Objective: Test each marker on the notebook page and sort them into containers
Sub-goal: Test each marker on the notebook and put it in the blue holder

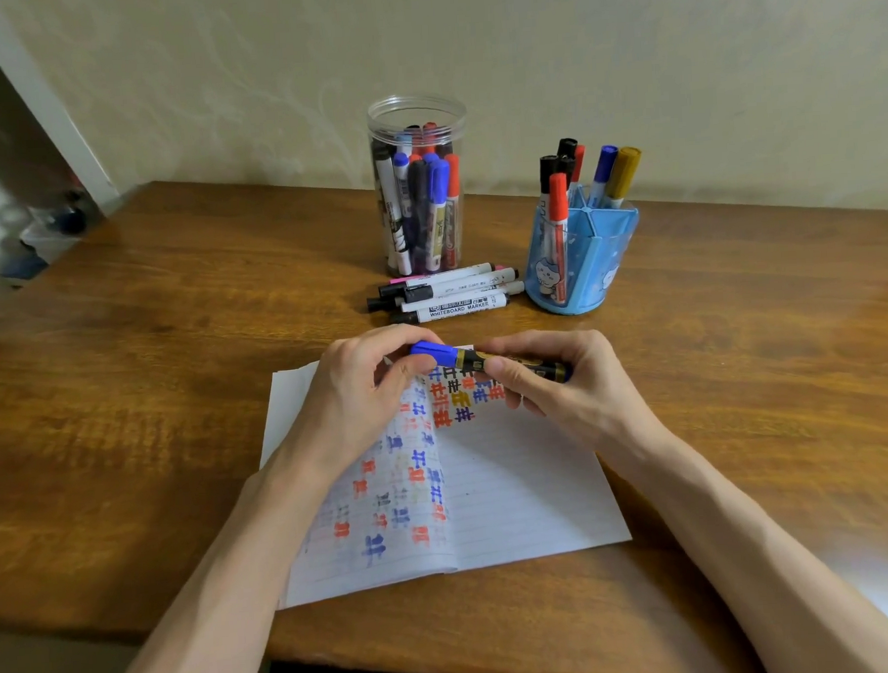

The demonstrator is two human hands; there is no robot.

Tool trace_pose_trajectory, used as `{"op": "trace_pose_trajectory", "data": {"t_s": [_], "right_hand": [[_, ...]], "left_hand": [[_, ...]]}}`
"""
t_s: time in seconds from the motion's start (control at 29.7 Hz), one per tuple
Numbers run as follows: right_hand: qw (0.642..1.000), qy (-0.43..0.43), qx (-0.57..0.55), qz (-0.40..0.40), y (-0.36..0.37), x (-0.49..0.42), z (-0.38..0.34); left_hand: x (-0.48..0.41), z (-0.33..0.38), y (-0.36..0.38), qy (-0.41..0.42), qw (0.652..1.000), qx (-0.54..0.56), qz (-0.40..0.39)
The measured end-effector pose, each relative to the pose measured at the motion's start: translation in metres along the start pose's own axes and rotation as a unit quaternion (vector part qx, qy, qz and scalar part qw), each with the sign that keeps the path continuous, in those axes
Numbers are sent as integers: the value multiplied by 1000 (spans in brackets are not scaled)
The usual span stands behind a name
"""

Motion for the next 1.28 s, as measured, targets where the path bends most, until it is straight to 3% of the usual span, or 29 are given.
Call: {"op": "trace_pose_trajectory", "data": {"t_s": [0.2,0.44,0.5,0.61,0.67,0.84,1.28], "right_hand": [[1000,-2,-1,-12,-2,-2,2],[1000,-14,6,25,-15,-10,1],[995,-16,15,94,-22,-10,-3],[964,-24,10,266,-43,-5,-3],[949,-12,58,308,-54,-4,5],[970,37,71,228,-55,-11,16],[959,-10,136,250,-45,-8,20]], "left_hand": [[1,5,0,-5,1000,11,-10],[-8,21,2,-40,992,109,-51],[-16,34,-4,-38,990,135,-27],[-32,57,-12,-30,985,170,-5],[-45,71,-15,-20,985,173,9],[-74,100,-13,-8,986,163,35],[-115,133,27,42,992,18,119]]}}
Point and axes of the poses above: each hand's wrist, its own x-axis away from the middle knuckle, its own y-axis out of the palm, z = x × y, the point moved 4 cm from there along -x, towards the middle knuckle, and after that the axes turned 13 degrees about -y, right-handed, at the moved point
